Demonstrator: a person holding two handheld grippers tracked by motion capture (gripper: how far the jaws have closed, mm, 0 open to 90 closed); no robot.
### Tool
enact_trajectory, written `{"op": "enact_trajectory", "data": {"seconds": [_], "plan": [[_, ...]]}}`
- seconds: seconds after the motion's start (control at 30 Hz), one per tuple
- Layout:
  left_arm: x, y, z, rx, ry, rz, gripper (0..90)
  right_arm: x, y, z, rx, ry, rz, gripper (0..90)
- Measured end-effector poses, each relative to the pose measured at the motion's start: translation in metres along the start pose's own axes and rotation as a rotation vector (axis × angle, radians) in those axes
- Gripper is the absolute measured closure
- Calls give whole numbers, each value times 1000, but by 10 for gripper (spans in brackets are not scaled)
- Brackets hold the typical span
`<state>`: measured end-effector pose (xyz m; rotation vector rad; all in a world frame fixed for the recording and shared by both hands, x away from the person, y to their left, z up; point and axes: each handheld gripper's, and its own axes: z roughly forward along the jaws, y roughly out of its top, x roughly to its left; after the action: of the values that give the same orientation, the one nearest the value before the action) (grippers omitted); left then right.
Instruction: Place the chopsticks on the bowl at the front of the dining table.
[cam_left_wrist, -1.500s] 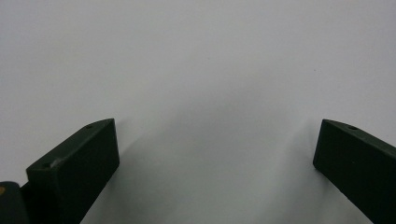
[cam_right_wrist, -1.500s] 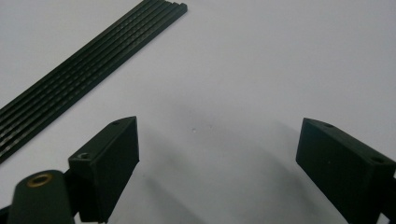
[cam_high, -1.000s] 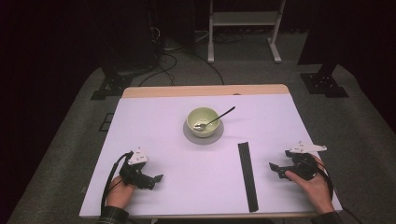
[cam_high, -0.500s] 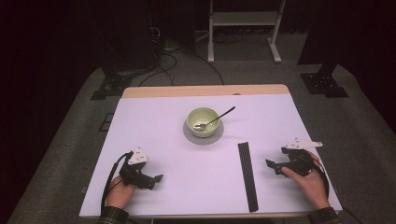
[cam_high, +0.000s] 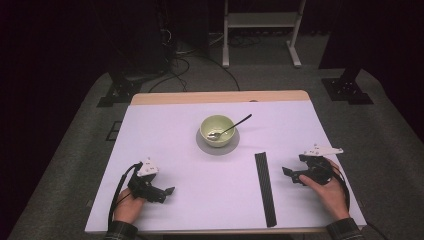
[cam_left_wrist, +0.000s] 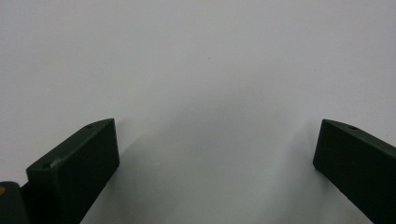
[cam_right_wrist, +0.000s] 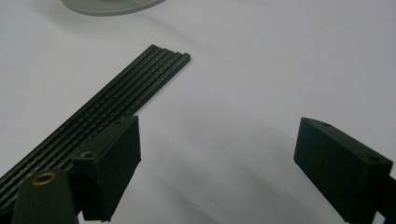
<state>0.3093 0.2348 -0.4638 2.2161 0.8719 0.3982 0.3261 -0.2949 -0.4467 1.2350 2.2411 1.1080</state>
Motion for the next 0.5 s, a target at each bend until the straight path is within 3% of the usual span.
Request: {"op": "enact_trajectory", "data": {"seconds": [0.5], "plan": [[0,0,0,1,0,0,0,3,7,5,-9,9,-3,145]]}}
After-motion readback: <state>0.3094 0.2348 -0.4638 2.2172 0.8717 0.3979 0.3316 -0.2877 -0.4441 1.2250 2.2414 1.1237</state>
